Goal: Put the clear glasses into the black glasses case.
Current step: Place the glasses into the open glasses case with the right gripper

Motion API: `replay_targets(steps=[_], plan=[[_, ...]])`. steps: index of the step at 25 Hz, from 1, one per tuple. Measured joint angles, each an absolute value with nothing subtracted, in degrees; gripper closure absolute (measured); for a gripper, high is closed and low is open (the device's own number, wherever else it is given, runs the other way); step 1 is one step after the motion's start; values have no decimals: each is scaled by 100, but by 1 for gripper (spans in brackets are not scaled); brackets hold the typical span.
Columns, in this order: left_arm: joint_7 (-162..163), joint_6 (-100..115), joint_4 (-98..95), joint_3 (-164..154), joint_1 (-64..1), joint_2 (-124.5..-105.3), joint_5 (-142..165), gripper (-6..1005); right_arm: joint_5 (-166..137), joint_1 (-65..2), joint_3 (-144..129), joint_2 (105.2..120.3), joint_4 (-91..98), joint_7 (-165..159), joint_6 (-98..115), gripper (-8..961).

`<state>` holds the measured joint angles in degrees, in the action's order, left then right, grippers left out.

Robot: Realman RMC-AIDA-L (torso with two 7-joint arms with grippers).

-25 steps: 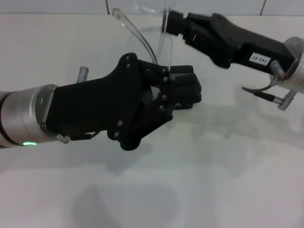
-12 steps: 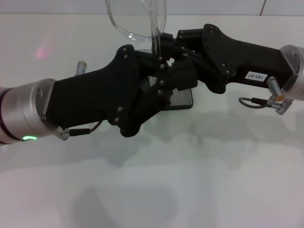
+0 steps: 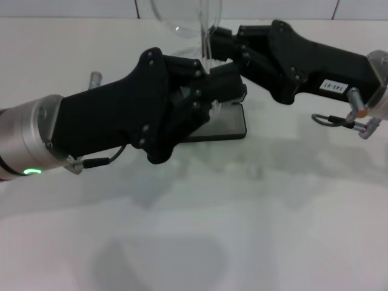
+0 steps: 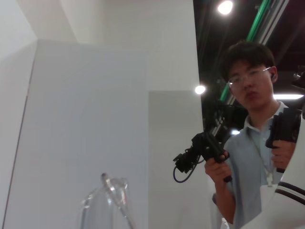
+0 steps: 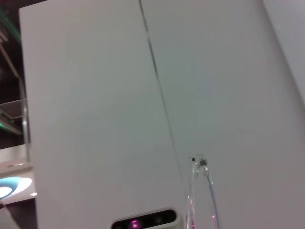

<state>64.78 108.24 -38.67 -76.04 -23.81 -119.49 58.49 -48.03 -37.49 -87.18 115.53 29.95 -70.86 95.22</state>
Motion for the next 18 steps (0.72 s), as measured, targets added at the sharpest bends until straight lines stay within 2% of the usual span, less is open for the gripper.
replay_targets(steps=[6, 10, 18], plan=[[6477, 10828, -3865, -7472, -2331, -11939, 5842, 951, -4926, -3728, -8469, 11519, 3013, -7085, 9342, 898], [6519, 10832, -3856, -7439, -2251, -11908, 5862, 951, -5218, -3760, -8276, 11407, 3071, -7241, 9033, 898], [6825, 10840, -3874, -7122, -1911, -11761, 6141, 950, -7325, -3999, -8152, 10854, 4619, -9177, 7977, 897]])
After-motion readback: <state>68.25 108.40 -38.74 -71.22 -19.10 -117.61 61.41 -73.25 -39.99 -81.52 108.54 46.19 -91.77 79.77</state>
